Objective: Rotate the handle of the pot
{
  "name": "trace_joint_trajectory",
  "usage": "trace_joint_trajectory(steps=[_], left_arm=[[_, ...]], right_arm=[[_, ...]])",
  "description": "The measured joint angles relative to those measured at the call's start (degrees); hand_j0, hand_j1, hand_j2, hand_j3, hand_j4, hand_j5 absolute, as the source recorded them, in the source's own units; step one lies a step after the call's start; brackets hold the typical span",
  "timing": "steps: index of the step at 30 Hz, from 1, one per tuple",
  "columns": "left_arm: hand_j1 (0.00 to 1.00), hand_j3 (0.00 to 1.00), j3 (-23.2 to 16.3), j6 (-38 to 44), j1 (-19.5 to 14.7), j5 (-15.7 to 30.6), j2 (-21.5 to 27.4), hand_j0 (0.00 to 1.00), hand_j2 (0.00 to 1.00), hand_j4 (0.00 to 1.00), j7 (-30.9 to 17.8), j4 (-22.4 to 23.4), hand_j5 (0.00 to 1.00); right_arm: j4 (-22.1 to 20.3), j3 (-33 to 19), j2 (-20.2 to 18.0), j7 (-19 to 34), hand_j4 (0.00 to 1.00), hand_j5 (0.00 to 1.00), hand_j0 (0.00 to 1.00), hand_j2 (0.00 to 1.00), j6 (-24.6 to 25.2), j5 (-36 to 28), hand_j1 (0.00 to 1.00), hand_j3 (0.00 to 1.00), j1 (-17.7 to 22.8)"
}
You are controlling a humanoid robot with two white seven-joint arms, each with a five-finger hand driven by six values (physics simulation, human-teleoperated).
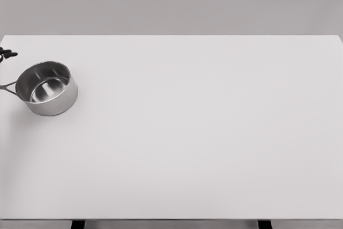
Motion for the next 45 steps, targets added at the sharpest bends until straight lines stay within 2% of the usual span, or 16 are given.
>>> trace_joint_trajectory(steps=[11, 28, 45], left_arm=[[1.0, 1.0, -1.0, 0.0, -1.94, -1.7, -1.25, 1.0, 1.0, 1.0, 0.0, 0.44, 1.0], [1.0, 1.0, -1.66, 0.0, -1.94, -1.63, -1.02, 1.0, 1.0, 1.0, 0.0, 0.5, 1.0], [1.0, 1.0, -2.14, -0.01, -3.96, -2.79, -1.74, 1.0, 1.0, 1.0, -0.01, 2.58, 1.0]], right_arm=[[-0.01, 0.0, 0.0, 0.0, 1.0, 1.0, 1.0, 1.0, 0.0, 0.0, 1.0, 1.0, 0.0], [-0.01, -0.01, 0.0, 0.0, 1.0, 1.0, 1.0, 1.0, 0.0, 0.0, 1.0, 1.0, 0.0], [0.0, 0.0, 0.0, 0.0, 1.0, 1.0, 1.0, 1.0, 0.0, 0.0, 1.0, 1.0, 0.0]])
